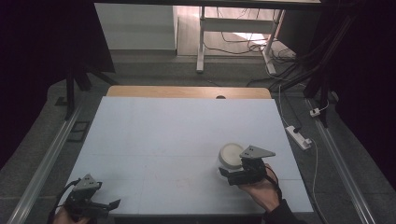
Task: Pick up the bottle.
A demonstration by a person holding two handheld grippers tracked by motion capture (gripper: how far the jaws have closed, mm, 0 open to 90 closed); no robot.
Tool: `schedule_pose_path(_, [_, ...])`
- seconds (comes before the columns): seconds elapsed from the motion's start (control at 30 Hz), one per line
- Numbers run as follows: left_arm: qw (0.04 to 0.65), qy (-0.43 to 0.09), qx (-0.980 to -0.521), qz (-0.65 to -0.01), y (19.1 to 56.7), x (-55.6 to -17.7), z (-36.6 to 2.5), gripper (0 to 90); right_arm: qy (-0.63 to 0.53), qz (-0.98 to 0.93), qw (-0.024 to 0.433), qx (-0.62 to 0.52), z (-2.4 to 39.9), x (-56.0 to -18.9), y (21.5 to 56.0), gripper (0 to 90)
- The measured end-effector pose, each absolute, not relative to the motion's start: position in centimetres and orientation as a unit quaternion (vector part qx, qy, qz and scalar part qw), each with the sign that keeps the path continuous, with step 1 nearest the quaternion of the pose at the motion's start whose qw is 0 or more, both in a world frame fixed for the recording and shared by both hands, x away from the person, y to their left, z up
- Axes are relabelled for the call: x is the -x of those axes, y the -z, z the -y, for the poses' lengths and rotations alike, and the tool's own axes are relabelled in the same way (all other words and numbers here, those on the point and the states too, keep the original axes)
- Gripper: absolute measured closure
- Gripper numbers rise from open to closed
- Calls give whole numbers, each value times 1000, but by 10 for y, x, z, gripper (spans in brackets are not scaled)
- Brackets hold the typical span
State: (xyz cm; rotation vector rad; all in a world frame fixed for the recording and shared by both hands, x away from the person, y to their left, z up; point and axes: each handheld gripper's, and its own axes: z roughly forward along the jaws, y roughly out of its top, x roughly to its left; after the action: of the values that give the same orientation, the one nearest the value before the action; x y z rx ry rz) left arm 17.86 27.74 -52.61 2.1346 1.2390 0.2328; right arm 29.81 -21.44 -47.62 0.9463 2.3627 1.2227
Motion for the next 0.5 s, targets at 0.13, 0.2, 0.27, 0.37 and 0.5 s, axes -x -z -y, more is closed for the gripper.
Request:
schedule_pose_path(0.13, [323, -89, -815, -472, 526, -179, -277, 28, -426, -831, 156, -322, 207, -300, 477, 64])
schedule_pose_path(0.2, [323, -89, -815, -472, 526, -179, -277, 27, -426, -832, 155, -320, 205, -300, 477, 64])
schedule_pose_path(0.27, [323, -88, -816, -472, 526, -179, -277, 28, -425, -834, 154, -315, 200, -301, 477, 64])
schedule_pose_path(0.37, [323, -89, -816, -471, 526, -179, -277, 28, -423, -838, 154, -308, 194, -302, 478, 64])
schedule_pose_path(0.5, [321, -87, -817, -471, 527, -179, -276, 28, -424, -841, 152, -299, 186, -304, 478, 64])
